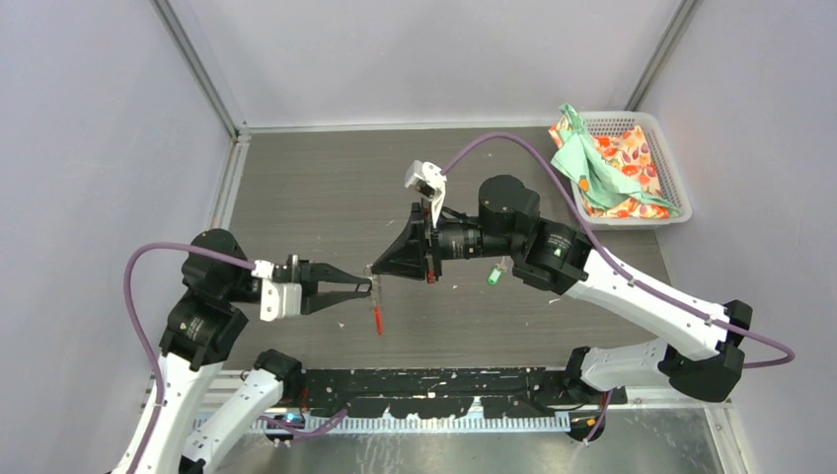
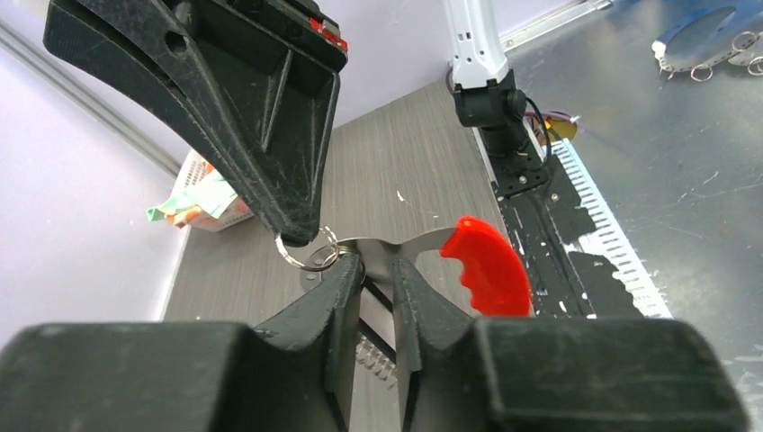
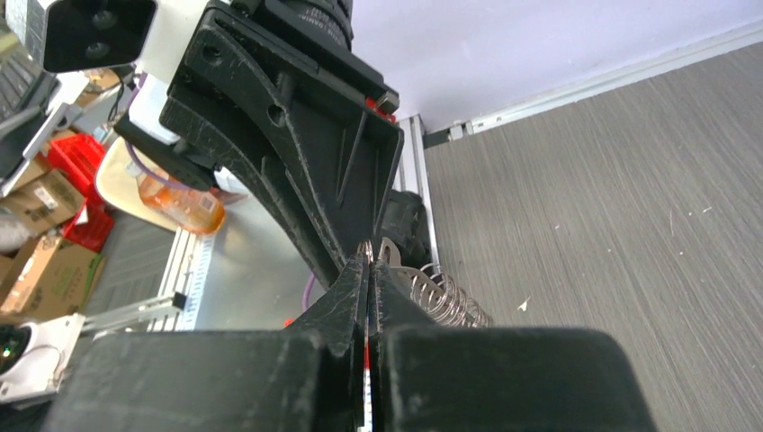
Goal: Put the keys on the keyring
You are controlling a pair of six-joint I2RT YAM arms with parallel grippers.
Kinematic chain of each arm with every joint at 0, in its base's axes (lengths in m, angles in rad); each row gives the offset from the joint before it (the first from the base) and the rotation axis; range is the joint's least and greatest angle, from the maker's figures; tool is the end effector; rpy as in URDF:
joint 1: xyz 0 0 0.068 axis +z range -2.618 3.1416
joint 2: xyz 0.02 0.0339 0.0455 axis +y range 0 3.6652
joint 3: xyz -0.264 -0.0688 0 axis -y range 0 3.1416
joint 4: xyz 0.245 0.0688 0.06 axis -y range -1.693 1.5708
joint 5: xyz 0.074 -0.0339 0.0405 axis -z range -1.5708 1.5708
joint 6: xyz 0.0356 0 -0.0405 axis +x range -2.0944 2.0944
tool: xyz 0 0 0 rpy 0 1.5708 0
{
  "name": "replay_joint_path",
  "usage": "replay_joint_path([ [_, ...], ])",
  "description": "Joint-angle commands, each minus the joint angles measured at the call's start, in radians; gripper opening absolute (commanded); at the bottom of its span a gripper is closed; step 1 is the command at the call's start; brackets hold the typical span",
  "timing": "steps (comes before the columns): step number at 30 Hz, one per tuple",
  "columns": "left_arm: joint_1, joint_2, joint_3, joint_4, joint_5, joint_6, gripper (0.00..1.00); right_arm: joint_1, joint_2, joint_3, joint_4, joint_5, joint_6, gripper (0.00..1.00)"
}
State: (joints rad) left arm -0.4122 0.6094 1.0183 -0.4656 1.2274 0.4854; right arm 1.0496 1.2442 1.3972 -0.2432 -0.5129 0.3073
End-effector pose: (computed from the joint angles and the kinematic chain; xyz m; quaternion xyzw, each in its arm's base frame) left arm 0.0693 -0.0669 0.4122 0.6142 0.3638 -0.3978 0.5764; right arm 0.1207 0.2454 0.4507 -0.4184 0.6034 0.5553 0.3904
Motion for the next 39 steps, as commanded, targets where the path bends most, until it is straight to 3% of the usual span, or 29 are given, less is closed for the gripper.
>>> replay_joint_path([
  [1,-0.004,-0.014,0.004,-0.001,-0.009,0.000,0.24,-0.009,-0.057,-0.044,0.238,0.074,0.065,0.01],
  [6,-0.004,-0.040,0.000,0.066,-0.118,-0.132,0.37,-0.009,-0.089,-0.090,0.289,0.099,0.047,0.01],
  [9,-0.004,-0.055,-0.020,0.193,-0.255,-0.344,0.56,-0.008,-0.107,-0.110,0.294,0.113,0.019,0.01],
  [12,-0.004,-0.059,-0.024,0.252,-0.361,-0.514,0.59,-0.009,-0.130,-0.148,0.342,0.124,0.000,0.01],
  [17,-0.004,-0.030,-0.009,0.270,-0.391,-0.608,0.62,-0.007,-0.126,-0.139,0.334,0.097,-0.044,0.01],
  [23,-0.004,0.056,0.045,0.268,-0.170,-0.677,0.43,0.000,-0.095,-0.071,0.223,0.084,-0.124,0.01],
  [27,-0.004,0.071,0.056,0.258,-0.100,-0.672,0.36,0.004,-0.084,-0.052,0.196,0.086,-0.149,0.01],
  [39,-0.004,0.078,0.082,0.238,-0.086,-0.642,0.21,0.009,-0.071,-0.019,0.128,0.089,-0.194,0.01],
])
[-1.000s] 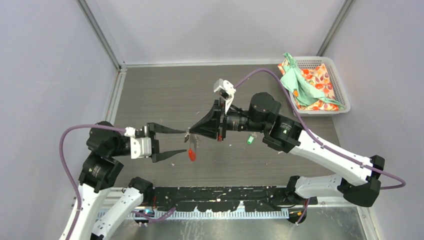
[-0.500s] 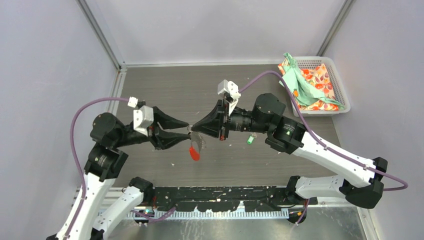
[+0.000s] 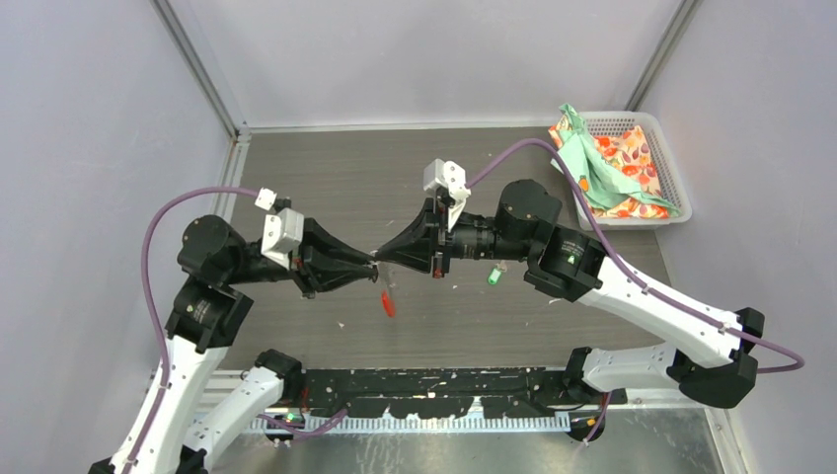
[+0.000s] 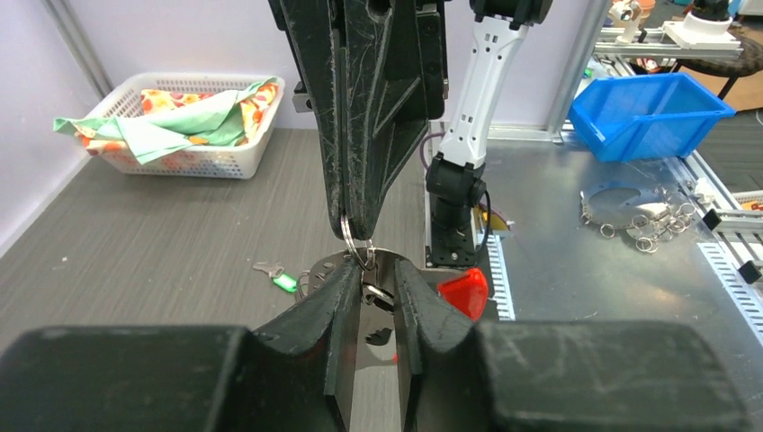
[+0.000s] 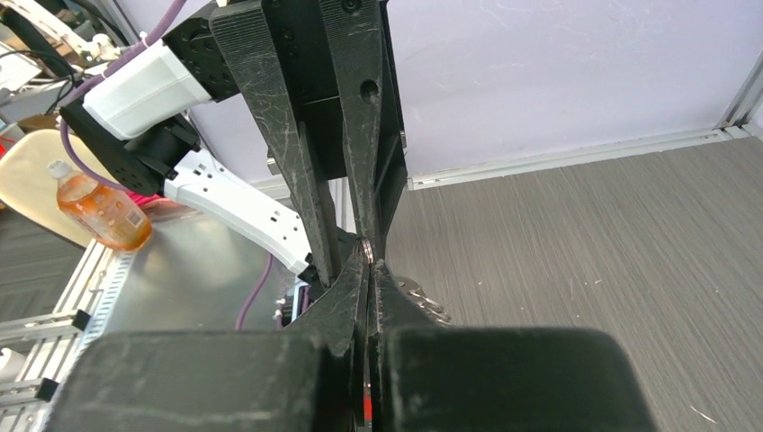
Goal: Put the keys on the keyring
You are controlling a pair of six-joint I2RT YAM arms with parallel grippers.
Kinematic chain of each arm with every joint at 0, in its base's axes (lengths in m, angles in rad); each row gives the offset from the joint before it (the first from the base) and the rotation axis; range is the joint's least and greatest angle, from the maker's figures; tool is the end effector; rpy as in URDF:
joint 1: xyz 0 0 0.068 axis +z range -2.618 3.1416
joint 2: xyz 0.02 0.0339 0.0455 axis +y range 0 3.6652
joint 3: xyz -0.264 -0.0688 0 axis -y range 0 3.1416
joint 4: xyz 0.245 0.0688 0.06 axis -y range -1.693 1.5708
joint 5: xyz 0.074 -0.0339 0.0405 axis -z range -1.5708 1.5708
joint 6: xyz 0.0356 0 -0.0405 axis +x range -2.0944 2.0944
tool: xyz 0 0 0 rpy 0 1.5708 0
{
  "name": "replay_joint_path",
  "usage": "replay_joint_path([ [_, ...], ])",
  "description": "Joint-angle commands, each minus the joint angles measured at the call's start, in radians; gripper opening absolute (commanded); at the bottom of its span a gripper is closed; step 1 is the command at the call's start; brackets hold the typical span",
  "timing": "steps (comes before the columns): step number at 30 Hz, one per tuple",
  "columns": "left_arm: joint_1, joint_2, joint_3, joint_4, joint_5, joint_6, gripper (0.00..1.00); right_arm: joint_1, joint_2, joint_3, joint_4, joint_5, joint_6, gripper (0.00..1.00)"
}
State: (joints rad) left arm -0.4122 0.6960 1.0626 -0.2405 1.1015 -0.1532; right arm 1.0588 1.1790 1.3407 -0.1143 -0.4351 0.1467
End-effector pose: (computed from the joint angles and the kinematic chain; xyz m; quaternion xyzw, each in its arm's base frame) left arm 0.0917 -0.0748 0.4379 0.4621 0.5080 -0.5106 0.5174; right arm 0.1131 0.2318 0.4612 -0.4370 0.5362 0.5233 0.4976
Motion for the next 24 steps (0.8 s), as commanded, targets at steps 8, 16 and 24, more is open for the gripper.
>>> replay_joint_path([
  [8,-0.004,-0.012,0.028,0.013,-0.041,-0.006,0.02,0.005,0.006,0.037,-0.010,-0.021,-0.032,0.01],
  [16,-0.004,-0.019,0.027,-0.026,-0.056,0.016,0.01,0.004,0.004,0.043,-0.020,-0.061,-0.007,0.02],
  [24,-0.004,-0.025,0.050,-0.224,0.025,0.250,0.01,-0.017,0.030,0.174,-0.222,-0.135,0.044,0.25],
])
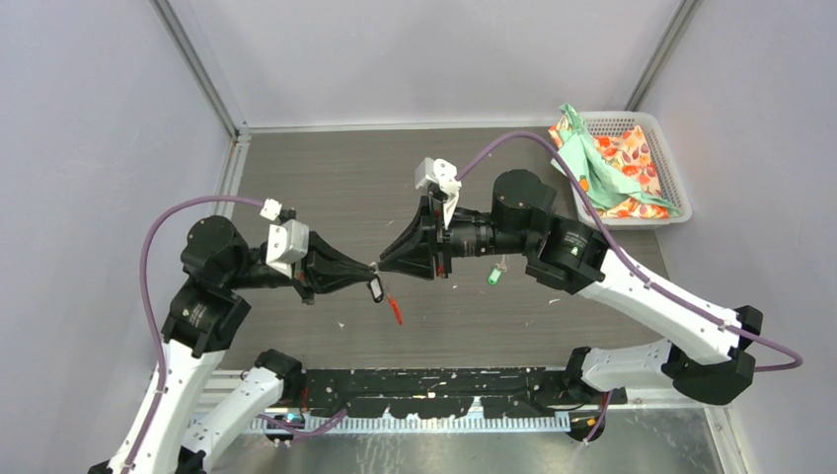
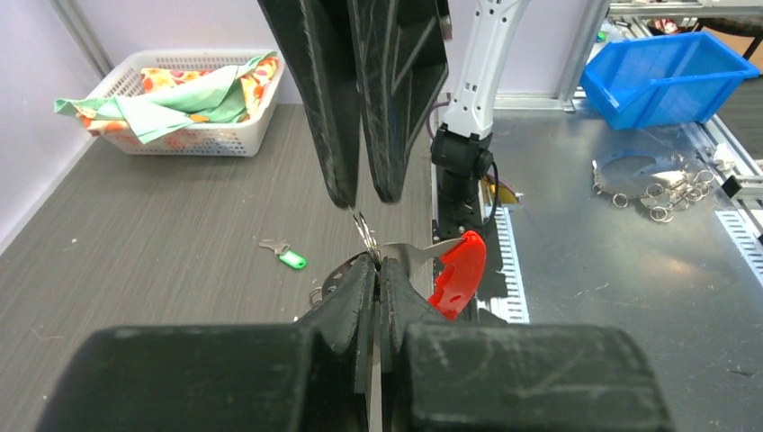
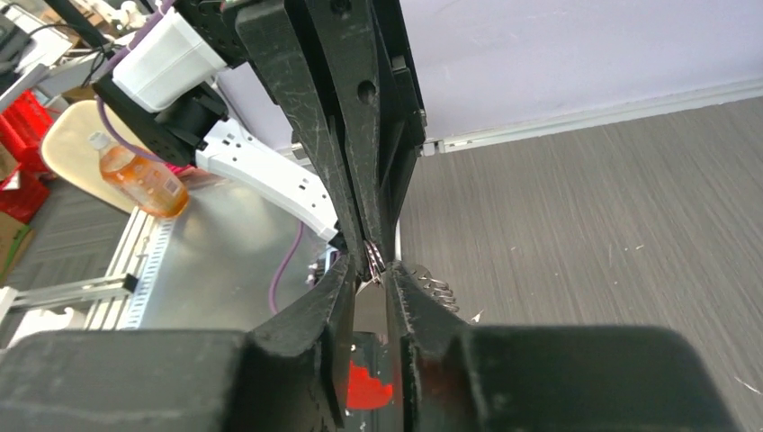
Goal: Put the keys on the keyring
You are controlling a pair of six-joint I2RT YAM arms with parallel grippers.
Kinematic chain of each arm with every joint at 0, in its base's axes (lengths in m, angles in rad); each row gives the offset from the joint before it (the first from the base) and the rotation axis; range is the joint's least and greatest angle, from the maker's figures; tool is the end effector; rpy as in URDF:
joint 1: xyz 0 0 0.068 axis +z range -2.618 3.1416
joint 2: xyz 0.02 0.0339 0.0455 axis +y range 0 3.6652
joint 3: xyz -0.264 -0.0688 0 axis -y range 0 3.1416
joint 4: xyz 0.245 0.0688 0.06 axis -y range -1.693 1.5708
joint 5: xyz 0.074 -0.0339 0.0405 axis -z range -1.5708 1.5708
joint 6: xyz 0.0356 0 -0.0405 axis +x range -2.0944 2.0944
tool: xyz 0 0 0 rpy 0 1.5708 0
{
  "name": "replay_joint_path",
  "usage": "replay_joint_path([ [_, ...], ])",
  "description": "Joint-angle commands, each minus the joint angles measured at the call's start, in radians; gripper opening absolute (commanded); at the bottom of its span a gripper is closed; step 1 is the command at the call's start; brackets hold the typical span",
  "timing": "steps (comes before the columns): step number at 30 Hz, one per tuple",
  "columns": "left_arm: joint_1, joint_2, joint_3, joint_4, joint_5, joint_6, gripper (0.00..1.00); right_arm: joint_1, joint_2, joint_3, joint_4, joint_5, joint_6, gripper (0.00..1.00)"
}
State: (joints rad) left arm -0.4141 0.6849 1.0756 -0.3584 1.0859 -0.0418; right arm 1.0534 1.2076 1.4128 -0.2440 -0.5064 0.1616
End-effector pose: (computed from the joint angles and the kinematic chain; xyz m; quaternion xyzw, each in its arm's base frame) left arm 0.0878 -0.0730 0.4322 0.4750 0.5166 -0.4891 0.5180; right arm 0.1130 0.2336 0.4649 -0.4576 0.5546 0.5313 0.4480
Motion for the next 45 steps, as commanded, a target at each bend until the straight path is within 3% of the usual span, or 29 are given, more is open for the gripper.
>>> replay_joint_path([
  [1,-0.002,-0.016,0.039,-0.134,0.052,0.180,0.01,-0.016,0.008,0.128,-0.141,-0.074,0.017,0.29],
  [7,-0.002,-0.008,0.076,-0.300,0.065,0.379,0.01,-0.029,0.103,0.371,-0.524,-0.059,-0.098,0.48],
  [9,-0.002,-0.003,0.092,-0.358,0.068,0.447,0.01,-0.030,0.160,0.473,-0.695,-0.045,-0.144,0.52],
  [13,-0.002,0.005,0.096,-0.396,0.070,0.500,0.01,-0.019,0.248,0.599,-0.846,-0.012,-0.194,0.57],
  [22,-0.002,0.053,0.108,-0.465,0.127,0.513,0.00,0.125,0.335,0.677,-0.913,0.156,-0.368,0.57],
  [35,-0.002,0.083,0.136,-0.526,0.175,0.527,0.01,0.159,0.368,0.662,-0.811,0.111,-0.376,0.44],
  [45,-0.002,0.073,0.137,-0.521,0.176,0.523,0.01,0.163,0.401,0.657,-0.767,0.049,-0.355,0.41],
])
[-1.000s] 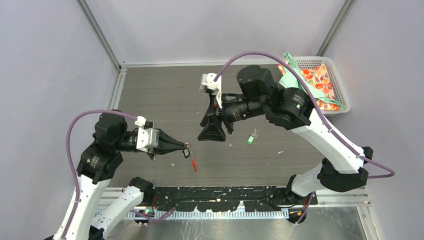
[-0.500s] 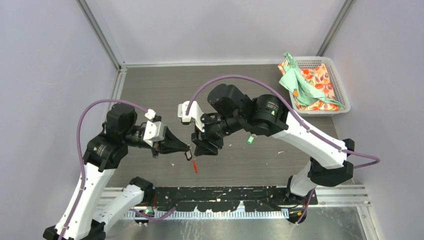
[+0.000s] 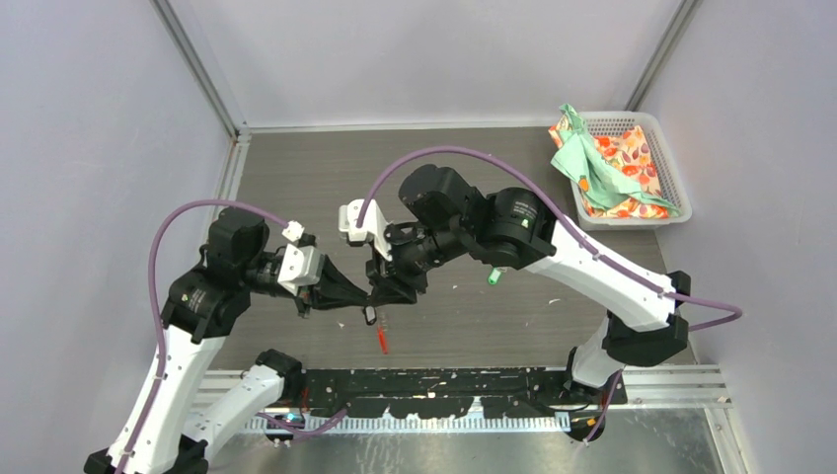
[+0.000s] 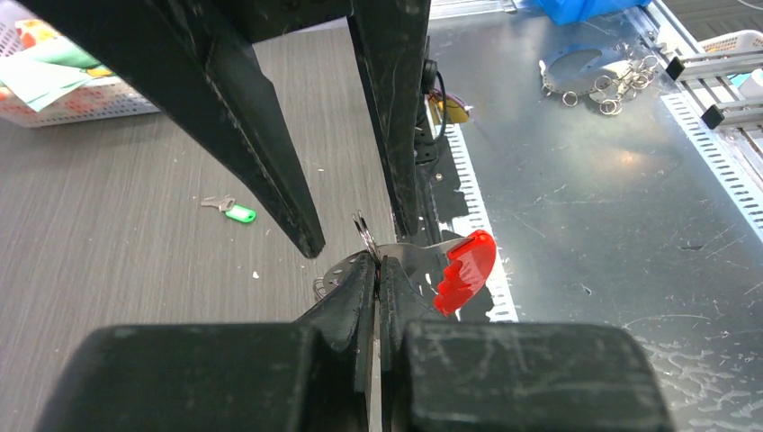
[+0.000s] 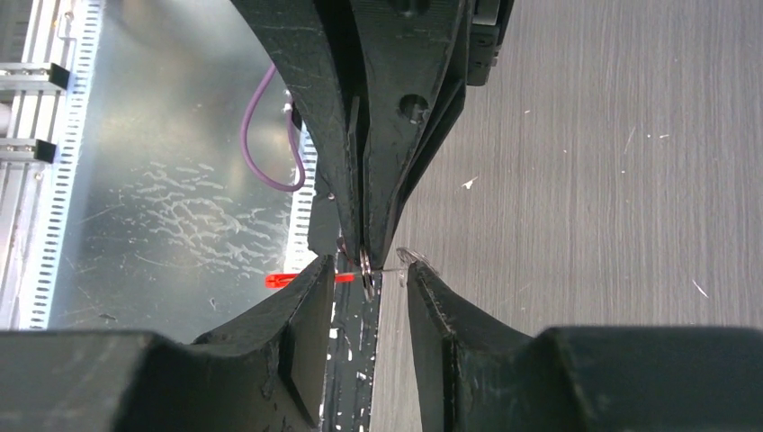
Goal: Put the keys on the keyring
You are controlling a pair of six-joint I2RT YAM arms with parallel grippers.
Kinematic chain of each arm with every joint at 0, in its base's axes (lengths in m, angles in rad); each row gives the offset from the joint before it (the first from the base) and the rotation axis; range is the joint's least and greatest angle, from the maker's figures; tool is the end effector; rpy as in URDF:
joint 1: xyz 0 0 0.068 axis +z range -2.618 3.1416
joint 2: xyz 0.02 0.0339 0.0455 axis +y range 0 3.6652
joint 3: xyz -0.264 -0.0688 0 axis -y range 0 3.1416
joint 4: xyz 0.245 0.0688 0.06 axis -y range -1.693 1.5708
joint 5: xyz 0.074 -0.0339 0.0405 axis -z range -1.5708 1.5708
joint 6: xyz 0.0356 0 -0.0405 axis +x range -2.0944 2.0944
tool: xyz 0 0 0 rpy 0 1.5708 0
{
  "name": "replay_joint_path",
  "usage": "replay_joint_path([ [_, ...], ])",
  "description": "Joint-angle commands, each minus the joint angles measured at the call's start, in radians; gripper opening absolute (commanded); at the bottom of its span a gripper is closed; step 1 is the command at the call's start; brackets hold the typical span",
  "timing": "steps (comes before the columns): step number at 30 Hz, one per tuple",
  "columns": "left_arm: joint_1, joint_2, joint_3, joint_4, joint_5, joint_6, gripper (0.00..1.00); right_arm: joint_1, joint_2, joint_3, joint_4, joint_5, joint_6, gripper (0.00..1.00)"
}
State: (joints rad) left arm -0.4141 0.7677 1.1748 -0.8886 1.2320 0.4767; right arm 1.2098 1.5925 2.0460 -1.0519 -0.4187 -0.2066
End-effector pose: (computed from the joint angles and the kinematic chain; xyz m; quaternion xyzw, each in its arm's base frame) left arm 0.0848 -0.0739 0.4092 0.5709 0.5010 -0.4807 0.4381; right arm 0.0951 0.2930 0.4787 -0.6363 0.5937 0.3809 0.3124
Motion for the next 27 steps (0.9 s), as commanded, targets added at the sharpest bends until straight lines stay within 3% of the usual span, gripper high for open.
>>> replay_joint_path([
  [1,-0.002,-0.012,0.037,0.012,0.027,0.005,0.00,0.006,0.022,0.027,0.037,-0.044,0.016,0.40],
  [3,-0.002,-0.013,0.040,0.016,0.020,0.005,0.01,0.007,0.027,0.029,0.026,-0.048,0.018,0.35],
  [7,-0.002,-0.015,0.042,0.022,0.017,0.005,0.01,0.007,0.024,0.026,0.018,-0.041,0.019,0.09],
  [9,-0.002,-0.014,0.042,0.023,0.015,0.005,0.00,0.007,0.022,0.029,0.013,-0.019,0.021,0.01],
  [15,-0.002,-0.025,0.035,0.049,-0.015,-0.006,0.02,0.007,-0.036,-0.018,0.060,0.027,0.026,0.01],
  [17,-0.002,-0.038,0.019,0.094,-0.029,-0.051,0.24,0.007,-0.076,-0.073,0.137,0.039,0.045,0.01],
  [19,-0.002,-0.054,-0.005,0.158,-0.040,-0.103,0.35,0.007,-0.130,-0.181,0.254,0.046,0.071,0.01],
  [27,-0.002,-0.079,-0.052,0.334,-0.065,-0.280,0.38,0.007,-0.300,-0.535,0.829,0.049,0.205,0.01],
])
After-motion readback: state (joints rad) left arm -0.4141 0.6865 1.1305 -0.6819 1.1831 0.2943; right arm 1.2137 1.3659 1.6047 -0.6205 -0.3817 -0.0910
